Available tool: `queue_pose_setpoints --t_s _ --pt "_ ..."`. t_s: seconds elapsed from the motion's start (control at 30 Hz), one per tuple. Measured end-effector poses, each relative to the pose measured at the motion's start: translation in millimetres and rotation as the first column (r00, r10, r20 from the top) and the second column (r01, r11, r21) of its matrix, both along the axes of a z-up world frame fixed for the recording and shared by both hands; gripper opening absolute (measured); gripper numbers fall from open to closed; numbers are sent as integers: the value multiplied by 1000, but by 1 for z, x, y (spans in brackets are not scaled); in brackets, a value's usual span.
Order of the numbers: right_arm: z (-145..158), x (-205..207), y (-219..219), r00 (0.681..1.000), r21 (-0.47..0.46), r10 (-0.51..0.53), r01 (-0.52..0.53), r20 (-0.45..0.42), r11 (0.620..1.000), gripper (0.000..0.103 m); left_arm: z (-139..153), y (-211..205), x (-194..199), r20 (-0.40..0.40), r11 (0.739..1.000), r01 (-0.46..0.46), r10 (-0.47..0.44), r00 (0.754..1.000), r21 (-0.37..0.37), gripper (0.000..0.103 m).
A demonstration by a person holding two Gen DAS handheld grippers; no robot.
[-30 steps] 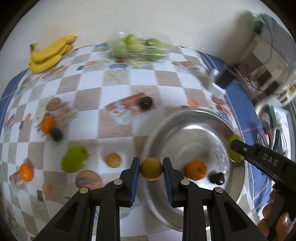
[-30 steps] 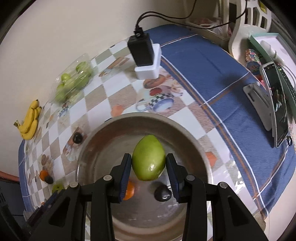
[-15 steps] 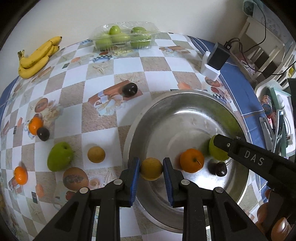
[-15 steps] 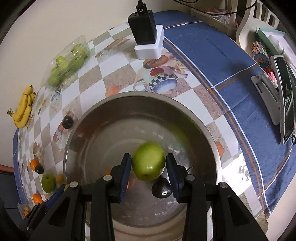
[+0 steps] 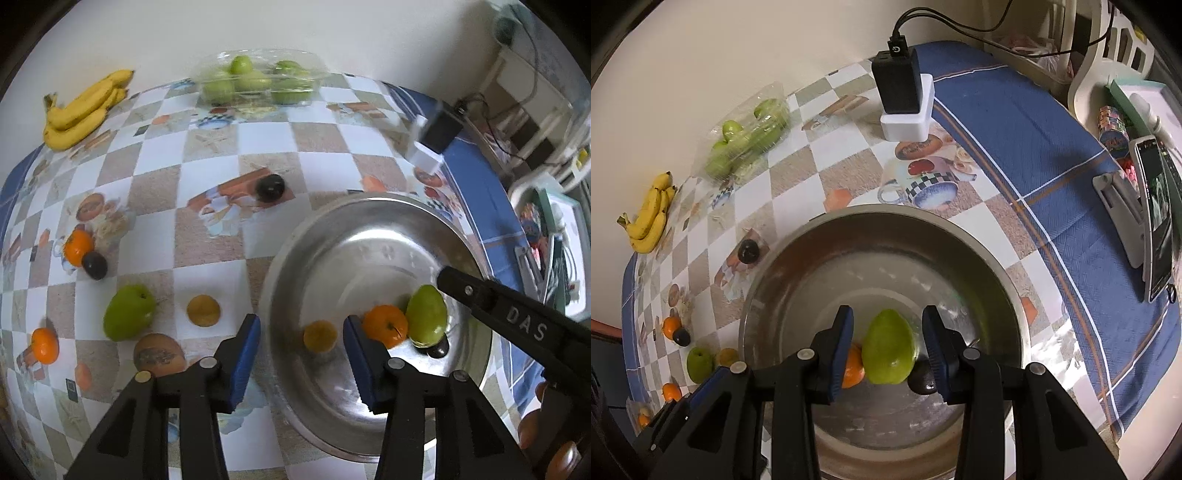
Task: Organize fruits
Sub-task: 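Carry both fruits into the steel bowl and open both tools to release, then lift both open tools out of the bowl toward the remaining fruits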
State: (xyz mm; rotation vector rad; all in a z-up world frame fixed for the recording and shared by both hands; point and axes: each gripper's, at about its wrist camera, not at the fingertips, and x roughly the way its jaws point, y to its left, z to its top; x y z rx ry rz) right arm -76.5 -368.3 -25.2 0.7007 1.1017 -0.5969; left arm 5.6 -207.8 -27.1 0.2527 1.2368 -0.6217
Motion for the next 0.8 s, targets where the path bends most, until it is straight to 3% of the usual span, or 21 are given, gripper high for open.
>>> queue_pose_setpoints --t_s 0.1,0.3,0.43,0.6,0.67,0.7,0.77,0.8 --pt "-3 0 0 1000 7 0 0 -12 1000 40 -4 15 13 -12 996 -84 84 996 24 59" --pt "-8 6 6 999 13 31 -31 -31 999 40 -16 58 42 -28 960 -266 270 963 92 68" --pt "-8 15 19 996 3 77 -77 -39 997 41 -15 80 53 -27 938 -337 340 940 80 71" --pt "-6 23 31 992 -12 121 -121 -43 993 41 -13 92 57 -17 927 -367 369 929 73 79" --pt "-6 24 34 991 -19 128 -129 -47 991 51 -12 93 58 -10 927 -369 371 929 73 83" --pt "-6 25 34 990 -23 129 -131 -48 991 56 -13 92 58 -4 926 -371 372 928 74 90" --pt "-6 25 35 991 -34 128 -130 -45 991 76 -12 94 59 8 923 -377 378 926 81 103" --pt "-6 25 34 991 -43 126 -128 -46 991 79 -13 95 59 13 921 -380 381 925 83 103"
